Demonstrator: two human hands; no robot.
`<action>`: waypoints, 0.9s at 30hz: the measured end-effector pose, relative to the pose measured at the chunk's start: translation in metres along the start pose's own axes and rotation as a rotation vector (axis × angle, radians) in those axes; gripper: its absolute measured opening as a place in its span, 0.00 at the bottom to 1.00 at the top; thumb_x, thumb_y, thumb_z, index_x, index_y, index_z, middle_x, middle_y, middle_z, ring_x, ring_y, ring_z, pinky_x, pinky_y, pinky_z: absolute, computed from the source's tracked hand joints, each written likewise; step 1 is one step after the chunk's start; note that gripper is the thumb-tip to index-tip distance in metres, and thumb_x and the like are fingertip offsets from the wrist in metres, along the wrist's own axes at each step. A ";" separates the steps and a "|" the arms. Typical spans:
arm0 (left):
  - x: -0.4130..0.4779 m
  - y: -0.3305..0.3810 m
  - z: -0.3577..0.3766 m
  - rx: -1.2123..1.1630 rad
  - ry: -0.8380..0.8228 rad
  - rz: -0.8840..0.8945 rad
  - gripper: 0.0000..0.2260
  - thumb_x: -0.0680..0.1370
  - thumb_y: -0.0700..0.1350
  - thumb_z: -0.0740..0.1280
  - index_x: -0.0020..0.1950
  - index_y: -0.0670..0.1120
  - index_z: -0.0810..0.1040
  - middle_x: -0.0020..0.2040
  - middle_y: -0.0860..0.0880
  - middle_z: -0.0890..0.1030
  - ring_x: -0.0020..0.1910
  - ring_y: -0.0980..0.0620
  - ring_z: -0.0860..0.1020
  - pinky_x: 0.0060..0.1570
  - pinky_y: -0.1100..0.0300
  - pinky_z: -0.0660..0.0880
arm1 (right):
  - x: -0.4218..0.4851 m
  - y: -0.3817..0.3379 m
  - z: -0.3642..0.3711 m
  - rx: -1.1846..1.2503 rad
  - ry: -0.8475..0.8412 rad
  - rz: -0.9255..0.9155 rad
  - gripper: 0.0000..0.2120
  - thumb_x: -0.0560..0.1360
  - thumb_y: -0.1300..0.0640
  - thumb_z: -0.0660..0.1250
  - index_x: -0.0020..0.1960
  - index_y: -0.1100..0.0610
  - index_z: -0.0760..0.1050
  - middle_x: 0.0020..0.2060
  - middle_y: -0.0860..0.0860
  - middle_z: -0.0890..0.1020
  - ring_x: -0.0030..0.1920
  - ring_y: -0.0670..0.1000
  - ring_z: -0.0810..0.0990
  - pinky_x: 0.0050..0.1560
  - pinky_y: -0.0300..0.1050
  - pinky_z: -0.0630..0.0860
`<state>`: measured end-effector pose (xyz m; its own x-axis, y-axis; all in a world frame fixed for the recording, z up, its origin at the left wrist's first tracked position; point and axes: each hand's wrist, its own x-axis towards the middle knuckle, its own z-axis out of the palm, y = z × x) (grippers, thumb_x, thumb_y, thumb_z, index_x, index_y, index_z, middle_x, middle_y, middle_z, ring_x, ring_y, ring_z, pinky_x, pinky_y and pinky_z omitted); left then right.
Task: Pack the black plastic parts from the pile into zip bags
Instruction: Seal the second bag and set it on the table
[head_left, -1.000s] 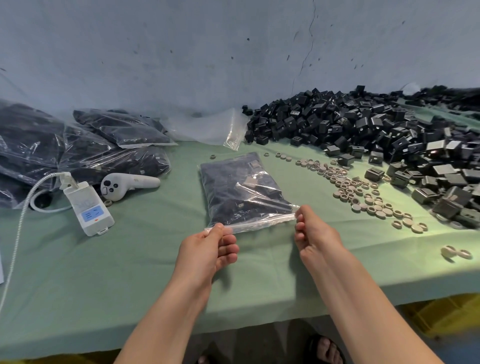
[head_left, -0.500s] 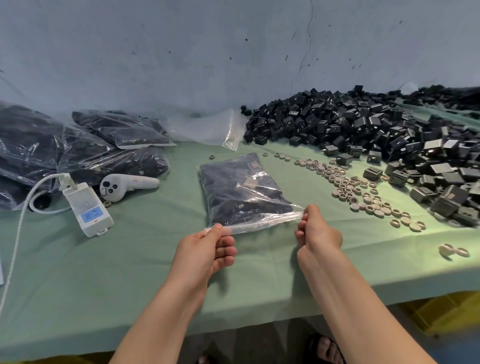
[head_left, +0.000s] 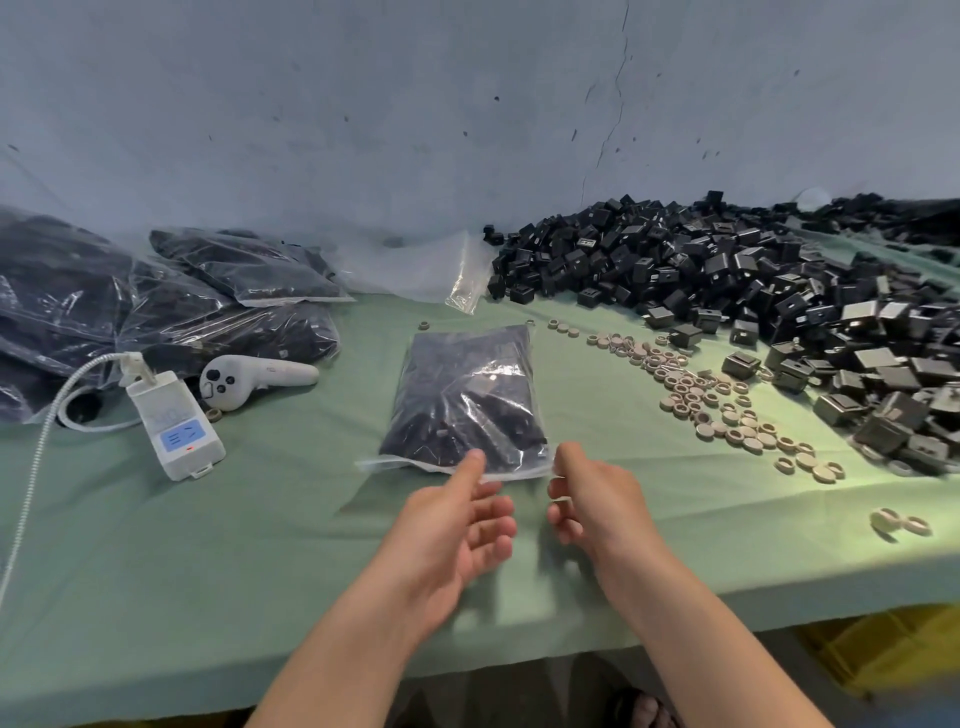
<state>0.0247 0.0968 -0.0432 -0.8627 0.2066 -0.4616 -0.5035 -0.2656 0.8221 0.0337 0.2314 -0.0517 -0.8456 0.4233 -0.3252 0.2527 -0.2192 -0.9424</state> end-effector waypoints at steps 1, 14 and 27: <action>0.000 -0.002 0.006 0.032 -0.022 0.003 0.16 0.81 0.52 0.66 0.53 0.37 0.76 0.31 0.47 0.79 0.25 0.54 0.77 0.23 0.64 0.74 | 0.001 -0.003 -0.004 -0.096 -0.042 -0.027 0.11 0.77 0.55 0.63 0.38 0.59 0.71 0.22 0.48 0.75 0.20 0.49 0.71 0.20 0.37 0.64; 0.010 -0.011 0.038 0.144 0.027 0.112 0.11 0.81 0.41 0.64 0.38 0.42 0.75 0.26 0.52 0.74 0.23 0.57 0.72 0.23 0.66 0.70 | 0.013 -0.003 -0.018 -0.418 -0.132 -0.188 0.11 0.76 0.55 0.65 0.36 0.58 0.76 0.27 0.50 0.81 0.22 0.48 0.73 0.21 0.36 0.65; 0.012 0.039 -0.072 -0.201 0.555 0.248 0.12 0.80 0.40 0.59 0.37 0.45 0.70 0.29 0.48 0.74 0.24 0.56 0.74 0.20 0.69 0.71 | 0.032 -0.011 -0.059 -0.580 0.184 -0.243 0.12 0.76 0.49 0.62 0.44 0.58 0.77 0.36 0.53 0.84 0.32 0.53 0.81 0.36 0.52 0.79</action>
<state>-0.0090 0.0215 -0.0410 -0.8236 -0.3882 -0.4135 -0.2379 -0.4254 0.8732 0.0316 0.2998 -0.0561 -0.8292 0.5560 -0.0572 0.3208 0.3895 -0.8633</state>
